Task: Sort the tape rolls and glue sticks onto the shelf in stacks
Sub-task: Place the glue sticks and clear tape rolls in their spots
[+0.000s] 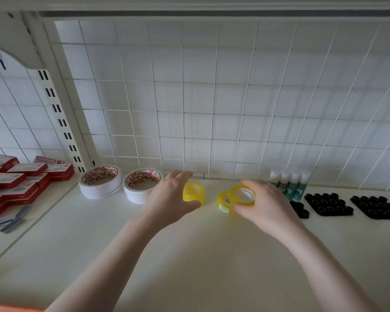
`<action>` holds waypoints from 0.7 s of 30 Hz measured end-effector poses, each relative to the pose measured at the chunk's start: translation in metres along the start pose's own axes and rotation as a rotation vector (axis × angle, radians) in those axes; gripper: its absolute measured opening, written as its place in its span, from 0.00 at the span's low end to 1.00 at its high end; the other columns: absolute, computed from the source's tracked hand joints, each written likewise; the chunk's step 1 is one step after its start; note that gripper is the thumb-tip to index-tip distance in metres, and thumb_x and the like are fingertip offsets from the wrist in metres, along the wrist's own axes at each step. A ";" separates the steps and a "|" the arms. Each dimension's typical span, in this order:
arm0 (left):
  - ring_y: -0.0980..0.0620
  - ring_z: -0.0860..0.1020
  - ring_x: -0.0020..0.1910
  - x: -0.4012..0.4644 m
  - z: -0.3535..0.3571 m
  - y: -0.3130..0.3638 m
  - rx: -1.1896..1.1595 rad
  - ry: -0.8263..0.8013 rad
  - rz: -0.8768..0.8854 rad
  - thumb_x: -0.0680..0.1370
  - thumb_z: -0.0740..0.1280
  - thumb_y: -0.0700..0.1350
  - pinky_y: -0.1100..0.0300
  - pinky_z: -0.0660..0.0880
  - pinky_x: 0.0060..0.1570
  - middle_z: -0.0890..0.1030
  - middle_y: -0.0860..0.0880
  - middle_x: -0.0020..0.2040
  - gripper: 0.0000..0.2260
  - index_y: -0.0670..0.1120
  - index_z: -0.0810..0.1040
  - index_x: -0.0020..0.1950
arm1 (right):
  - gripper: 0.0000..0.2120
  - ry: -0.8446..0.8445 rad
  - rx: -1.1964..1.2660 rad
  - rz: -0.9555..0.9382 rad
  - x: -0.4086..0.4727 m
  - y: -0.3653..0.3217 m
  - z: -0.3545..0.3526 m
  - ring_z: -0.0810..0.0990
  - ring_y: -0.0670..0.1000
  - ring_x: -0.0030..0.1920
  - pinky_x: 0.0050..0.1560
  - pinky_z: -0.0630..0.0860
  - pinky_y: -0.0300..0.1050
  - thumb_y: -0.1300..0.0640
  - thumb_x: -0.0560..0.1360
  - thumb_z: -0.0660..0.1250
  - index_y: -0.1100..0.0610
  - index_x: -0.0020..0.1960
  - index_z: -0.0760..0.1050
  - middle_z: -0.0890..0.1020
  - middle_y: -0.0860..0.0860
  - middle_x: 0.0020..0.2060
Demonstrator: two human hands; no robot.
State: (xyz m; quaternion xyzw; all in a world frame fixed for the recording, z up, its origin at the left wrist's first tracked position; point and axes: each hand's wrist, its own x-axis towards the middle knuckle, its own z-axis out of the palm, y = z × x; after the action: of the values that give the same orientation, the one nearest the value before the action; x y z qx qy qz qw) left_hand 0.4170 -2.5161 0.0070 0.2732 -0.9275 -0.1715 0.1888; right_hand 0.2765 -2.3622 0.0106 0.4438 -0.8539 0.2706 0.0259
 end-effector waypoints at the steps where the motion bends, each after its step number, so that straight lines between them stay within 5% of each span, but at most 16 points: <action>1: 0.52 0.66 0.67 -0.003 -0.004 0.000 0.011 0.026 0.025 0.71 0.72 0.53 0.65 0.61 0.58 0.67 0.51 0.69 0.32 0.50 0.63 0.72 | 0.20 -0.023 -0.001 -0.013 0.006 -0.002 0.002 0.75 0.52 0.54 0.48 0.68 0.42 0.50 0.68 0.72 0.54 0.57 0.76 0.77 0.50 0.50; 5: 0.52 0.66 0.67 -0.019 -0.013 -0.003 0.029 0.086 0.084 0.72 0.71 0.53 0.65 0.60 0.59 0.68 0.51 0.68 0.32 0.50 0.64 0.72 | 0.29 -0.128 -0.017 -0.024 0.021 -0.006 0.011 0.74 0.52 0.61 0.54 0.68 0.41 0.49 0.68 0.73 0.52 0.67 0.70 0.75 0.51 0.60; 21: 0.54 0.69 0.63 -0.037 -0.005 -0.011 -0.008 0.118 0.101 0.71 0.72 0.51 0.68 0.61 0.57 0.71 0.53 0.64 0.30 0.52 0.66 0.71 | 0.33 -0.201 0.033 -0.041 0.032 0.009 0.023 0.73 0.50 0.63 0.58 0.68 0.40 0.49 0.67 0.74 0.52 0.69 0.68 0.74 0.49 0.64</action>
State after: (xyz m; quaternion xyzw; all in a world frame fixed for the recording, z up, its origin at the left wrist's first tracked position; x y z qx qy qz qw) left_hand 0.4529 -2.5046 -0.0029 0.2351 -0.9267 -0.1489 0.2524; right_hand 0.2553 -2.3931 -0.0041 0.4865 -0.8383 0.2382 -0.0616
